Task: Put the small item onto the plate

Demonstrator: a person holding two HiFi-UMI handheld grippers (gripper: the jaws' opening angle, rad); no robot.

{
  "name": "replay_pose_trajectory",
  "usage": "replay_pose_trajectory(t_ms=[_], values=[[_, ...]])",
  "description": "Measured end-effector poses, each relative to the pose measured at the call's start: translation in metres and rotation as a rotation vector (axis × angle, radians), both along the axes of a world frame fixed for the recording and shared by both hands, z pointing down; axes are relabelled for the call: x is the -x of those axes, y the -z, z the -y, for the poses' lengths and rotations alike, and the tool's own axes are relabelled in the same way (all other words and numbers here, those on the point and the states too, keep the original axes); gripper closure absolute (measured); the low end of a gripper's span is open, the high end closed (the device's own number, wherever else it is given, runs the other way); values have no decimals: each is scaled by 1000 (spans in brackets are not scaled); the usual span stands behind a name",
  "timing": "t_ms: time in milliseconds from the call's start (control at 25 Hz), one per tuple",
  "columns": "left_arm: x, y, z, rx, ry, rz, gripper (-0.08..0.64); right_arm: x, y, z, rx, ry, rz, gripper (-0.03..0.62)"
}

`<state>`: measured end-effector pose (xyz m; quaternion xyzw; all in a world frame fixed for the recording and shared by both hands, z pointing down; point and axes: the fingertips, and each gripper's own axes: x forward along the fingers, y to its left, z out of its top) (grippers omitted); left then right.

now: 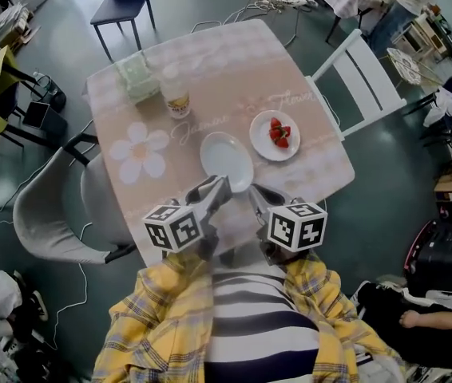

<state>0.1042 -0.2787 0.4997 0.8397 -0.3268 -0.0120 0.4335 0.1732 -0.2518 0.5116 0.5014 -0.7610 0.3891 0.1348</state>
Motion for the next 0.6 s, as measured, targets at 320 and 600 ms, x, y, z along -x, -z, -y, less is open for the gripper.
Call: replay_pose_trajectory(t_ms=[320,600], values=[[-5,-4,27,22,131,11,474,-8,2,34,-2,135,7,591],[-11,-14,41,57,203,44,474,-6,-4,53,9,240,21,591]])
